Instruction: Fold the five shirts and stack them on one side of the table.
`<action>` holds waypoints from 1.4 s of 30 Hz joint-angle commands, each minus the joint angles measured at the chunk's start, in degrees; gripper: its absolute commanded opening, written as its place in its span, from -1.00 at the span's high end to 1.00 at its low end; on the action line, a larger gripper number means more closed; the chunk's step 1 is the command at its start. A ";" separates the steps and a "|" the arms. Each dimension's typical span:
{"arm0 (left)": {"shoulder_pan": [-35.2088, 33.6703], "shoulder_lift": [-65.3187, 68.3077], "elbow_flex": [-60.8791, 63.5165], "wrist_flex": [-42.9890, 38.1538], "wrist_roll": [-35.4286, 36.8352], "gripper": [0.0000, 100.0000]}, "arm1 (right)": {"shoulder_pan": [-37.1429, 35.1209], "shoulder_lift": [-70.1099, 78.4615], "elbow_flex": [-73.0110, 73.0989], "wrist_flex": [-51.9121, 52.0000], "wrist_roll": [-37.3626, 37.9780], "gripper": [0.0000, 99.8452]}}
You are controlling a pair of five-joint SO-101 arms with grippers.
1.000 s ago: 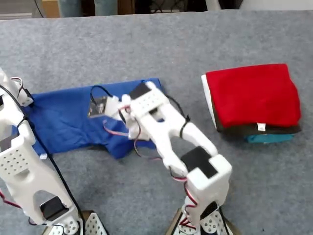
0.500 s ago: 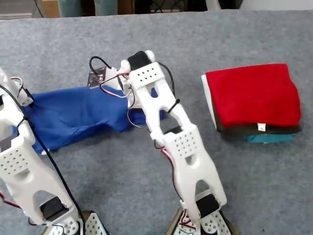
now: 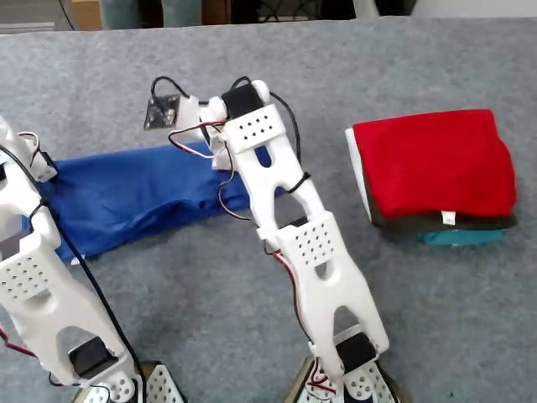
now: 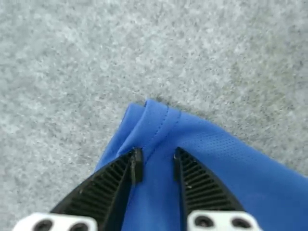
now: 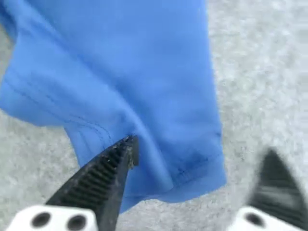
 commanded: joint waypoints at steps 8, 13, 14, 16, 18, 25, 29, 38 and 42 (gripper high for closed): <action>0.66 -0.44 -0.31 -1.05 -0.44 0.73 | 0.53 -10.68 7.34 0.70 -1.93 0.92; 0.66 -0.44 -0.31 -1.05 -0.44 0.73 | -0.53 -20.18 25.89 0.53 -3.43 0.97; 0.66 -0.44 -0.31 -1.05 -0.44 0.73 | -1.32 -21.76 29.93 0.53 -3.43 0.97; 0.66 -0.44 -0.31 -1.05 -0.44 0.73 | -2.99 -24.48 37.23 -0.18 -3.43 0.97; 0.75 -0.44 -0.31 -1.05 -0.44 0.73 | -4.13 -25.63 43.56 -5.19 -3.69 0.97; 0.40 -0.44 -0.31 -1.05 -0.44 0.73 | -4.92 -22.20 49.19 -21.19 -4.40 0.97; 0.40 -0.44 -0.31 -1.05 -0.44 0.73 | -3.78 -19.21 43.56 -25.14 -8.62 0.97; 0.40 -0.44 -0.31 -1.05 -0.44 0.73 | -2.46 -11.03 26.51 -32.79 -13.89 0.97; 0.40 -0.44 -0.31 -1.05 -0.44 0.73 | -2.46 -6.29 20.35 -35.69 -14.59 0.97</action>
